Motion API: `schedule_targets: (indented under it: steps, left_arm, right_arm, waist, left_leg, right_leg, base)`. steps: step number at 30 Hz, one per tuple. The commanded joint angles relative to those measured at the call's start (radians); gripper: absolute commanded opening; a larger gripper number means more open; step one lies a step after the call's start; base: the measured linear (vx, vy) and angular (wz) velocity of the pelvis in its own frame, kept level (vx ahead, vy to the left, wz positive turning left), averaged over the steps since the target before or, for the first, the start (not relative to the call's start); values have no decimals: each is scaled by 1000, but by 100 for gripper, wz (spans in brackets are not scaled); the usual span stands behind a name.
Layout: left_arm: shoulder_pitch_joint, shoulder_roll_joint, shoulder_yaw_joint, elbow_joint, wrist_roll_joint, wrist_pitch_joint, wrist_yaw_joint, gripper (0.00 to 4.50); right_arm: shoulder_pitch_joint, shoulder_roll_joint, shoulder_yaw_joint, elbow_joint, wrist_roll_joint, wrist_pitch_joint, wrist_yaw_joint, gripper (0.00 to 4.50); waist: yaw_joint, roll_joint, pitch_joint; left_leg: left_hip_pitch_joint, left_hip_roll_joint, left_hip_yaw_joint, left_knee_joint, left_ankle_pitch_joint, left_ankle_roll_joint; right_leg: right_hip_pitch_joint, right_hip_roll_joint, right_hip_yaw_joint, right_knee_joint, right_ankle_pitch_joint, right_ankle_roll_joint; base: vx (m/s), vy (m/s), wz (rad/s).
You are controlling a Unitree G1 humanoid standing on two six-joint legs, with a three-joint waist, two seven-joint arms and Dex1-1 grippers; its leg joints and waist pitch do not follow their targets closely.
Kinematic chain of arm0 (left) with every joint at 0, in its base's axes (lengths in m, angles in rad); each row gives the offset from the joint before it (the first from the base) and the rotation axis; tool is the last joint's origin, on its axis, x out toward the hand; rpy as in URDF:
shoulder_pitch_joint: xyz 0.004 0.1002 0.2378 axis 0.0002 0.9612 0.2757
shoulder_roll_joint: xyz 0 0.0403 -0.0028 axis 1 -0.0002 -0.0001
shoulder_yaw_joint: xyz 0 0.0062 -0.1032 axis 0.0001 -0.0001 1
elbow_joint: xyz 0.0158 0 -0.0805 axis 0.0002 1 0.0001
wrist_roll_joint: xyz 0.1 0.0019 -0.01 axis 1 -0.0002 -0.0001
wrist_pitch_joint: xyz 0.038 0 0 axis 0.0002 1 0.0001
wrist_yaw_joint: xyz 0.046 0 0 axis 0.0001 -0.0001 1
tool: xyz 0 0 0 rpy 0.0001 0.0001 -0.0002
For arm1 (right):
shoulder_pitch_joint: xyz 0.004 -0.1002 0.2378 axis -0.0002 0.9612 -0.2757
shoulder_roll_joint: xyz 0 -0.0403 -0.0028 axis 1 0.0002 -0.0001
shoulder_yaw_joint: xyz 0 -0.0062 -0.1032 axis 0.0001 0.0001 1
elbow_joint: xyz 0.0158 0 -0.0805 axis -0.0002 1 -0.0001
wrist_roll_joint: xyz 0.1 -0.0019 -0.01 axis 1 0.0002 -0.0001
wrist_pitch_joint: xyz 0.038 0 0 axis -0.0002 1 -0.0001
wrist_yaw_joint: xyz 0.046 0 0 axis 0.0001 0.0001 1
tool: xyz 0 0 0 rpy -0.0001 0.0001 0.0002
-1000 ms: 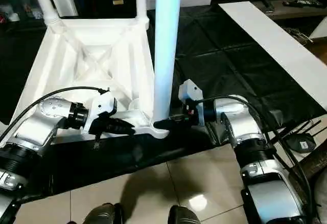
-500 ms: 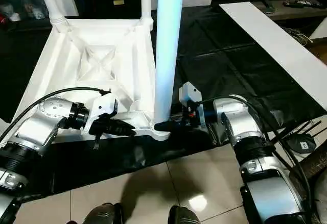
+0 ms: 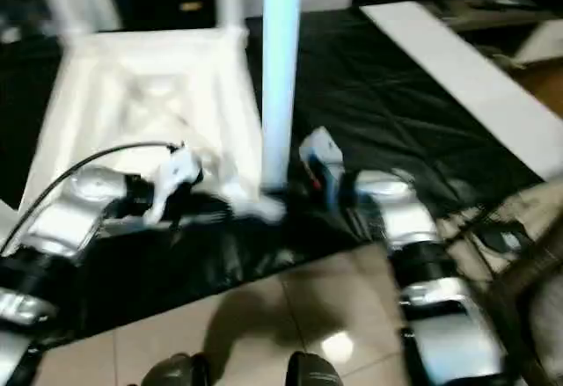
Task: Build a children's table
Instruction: Rotate leg to tighten
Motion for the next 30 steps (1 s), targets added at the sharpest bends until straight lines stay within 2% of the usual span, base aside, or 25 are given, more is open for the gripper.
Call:
schedule_targets:
  steps: [1, 2, 5, 6, 7, 9, 10, 12, 13, 14, 16, 17, 19, 21, 23, 24, 25, 26, 28, 30]
  left_arm:
    - [-17, -69, -25, -62, -41, 35, 22, 0]
    - [-31, -119, 1, -60, -38, 78, 110, 0]
    - [-52, -189, 31, -48, -29, 117, 229, 0]
    - [-61, -232, 50, -44, -32, 134, 295, 0]
    - [-64, -247, 55, -44, -33, 139, 317, 0]
    - [-69, -287, 65, -48, -35, 153, 375, 0]
    - [-67, -309, 62, -62, -28, 165, 400, 0]
    - [-63, -319, 53, -76, -19, 170, 407, 0]
    - [-56, -324, 45, -94, -11, 182, 410, 0]
    - [-47, -315, 38, -114, -7, 183, 394, 0]
    - [-41, -294, 33, -120, -4, 166, 372, 0]
    - [-36, -278, 28, -123, -2, 148, 353, 0]
    - [-28, -262, 29, -129, -5, 144, 337, 0]
    - [-17, -237, 23, -137, -6, 132, 312, 0]
    - [14, -174, 1, -156, -11, 110, 231, 0]
    - [16, -171, 0, -157, -11, 109, 227, 0]
    - [40, -123, -19, -167, -23, 64, 141, 0]
    - [49, -105, -26, -170, -30, 40, 101, 0]
    - [62, -78, -37, -172, -38, 9, 45, 0]
    - [66, -62, -41, -171, -42, 3, 17, 0]
  right_arm:
    - [-4, 50, 1, -2, 10, 64, -100, 197]
    - [7, 104, -13, -32, 9, 95, -193, 197]
    - [17, 181, -25, -58, -12, 132, -344, 197]
    - [16, 232, -43, -63, -9, 143, -433, 197]
    - [14, 250, -51, -63, -5, 148, -466, 197]
    - [10, 298, -68, -68, -4, 162, -550, 197]
    - [7, 324, -76, -78, 0, 168, -583, 197]
    - [6, 335, -77, -85, 2, 167, -590, 197]
    - [11, 342, -80, -100, 4, 170, -592, 232]
    - [23, 325, -74, -120, -3, 159, -570, 232]
    - [34, 292, -60, -127, -25, 137, -552, 273]
    - [40, 270, -53, -129, -40, 120, -541, 275]
    - [48, 243, -51, -133, -58, 106, -543, 289]
    - [59, 211, -55, -136, -72, 78, -543, 303]
    - [78, 141, -71, -152, -51, 36, -462, 315]
    - [79, 138, -72, -153, -49, 34, -458, 329]
    - [92, 77, -72, -163, -36, -7, -368, 340]
    - [96, 51, -68, -164, -37, -27, -332, 348]
    - [107, 7, -55, -178, -30, -42, -247, 363]
    - [113, -18, -46, -186, -22, -46, -188, 385]
  waist:
    - [1, -5, -73]
    - [-9, -3, -69]
    - [-15, -5, -71]
    - [-14, -1, -72]
    - [-16, -3, -72]
    - [-17, -3, -73]
    - [-16, 1, -77]
    - [-14, -1, -80]
    - [-13, 0, -81]
    - [-10, 2, -84]
    - [-9, 1, -87]
    - [-8, 1, -88]
    - [-6, 0, -87]
    - [-6, 1, -84]
    - [-4, 2, -83]
    - [-4, 2, -81]
    - [-4, 1, -81]
    - [-2, 1, -83]
    - [-1, 4, -81]
    - [7, 4, -80]
  left_leg:
    - [25, 66, -37, -86, -263, 15]
    - [24, 67, -35, -88, -270, 11]
    - [27, 61, -35, -85, -269, 13]
    - [27, 61, -35, -85, -263, 14]
    - [28, 60, -34, -85, -259, 16]
    - [25, 59, -33, -86, -245, 25]
    - [28, 60, -31, -85, -231, 31]
    - [26, 58, -28, -83, -195, 50]
    - [25, 58, -27, -81, -171, 67]
    - [23, 57, -26, -78, -143, 83]
    - [19, 56, -25, -76, -100, 108]
    - [20, 56, -25, -74, -83, 121]
    - [20, 56, -23, -73, -77, 137]
    - [22, 59, -23, -75, -92, 132]
    - [20, 60, -26, -76, -125, 117]
    - [23, 63, -26, -78, -136, 114]
    - [26, 63, -25, -78, -153, 106]
    - [25, 63, -26, -77, -149, 104]
    - [29, 66, -23, -79, -149, 104]
    - [32, 66, -22, -79, -155, 103]
  right_leg:
    - [52, -66, 44, -86, -408, -192]
    - [50, -61, 48, -84, -393, -192]
    - [46, -63, 48, -93, -427, -175]
    - [46, -64, 47, -93, -418, -176]
    - [45, -62, 48, -95, -408, -177]
    - [47, -58, 47, -91, -368, -182]
    - [47, -57, 47, -88, -327, -188]
    - [52, -55, 47, -83, -254, -202]
    - [54, -54, 47, -78, -208, -213]
    - [58, -55, 46, -74, -165, -224]
    - [63, -55, 46, -67, -98, -240]
    - [64, -55, 45, -64, -71, -247]
    - [65, -55, 44, -64, -59, -260]
    - [64, -56, 43, -68, -94, -260]
    - [68, -59, 43, -71, -148, -247]
    - [65, -58, 43, -74, -164, -242]
    - [62, -56, 44, -76, -186, -240]
    - [66, -58, 43, -74, -182, -241]
    - [59, -54, 45, -70, -153, -251]
    - [60, -54, 45, -71, -163, -252]
  base:
    - [0, 0, 0]
    - [0, 0, 0]
    - [0, 0, 0]
    - [0, 0, 0]
    - [0, 0, 0]
    - [0, 0, 0]
    - [0, 0, 0]
    - [0, 0, 0]
    - [0, 0, 0]
    - [0, 0, 0]
    - [0, 0, 0]
    - [0, 0, 0]
    - [0, 0, 0]
    - [0, 0, 0]
    - [0, 0, 0]
    - [0, 0, 0]
    - [0, 0, 0]
    - [0, 0, 0]
    - [0, 0, 0]
    - [0, 0, 0]
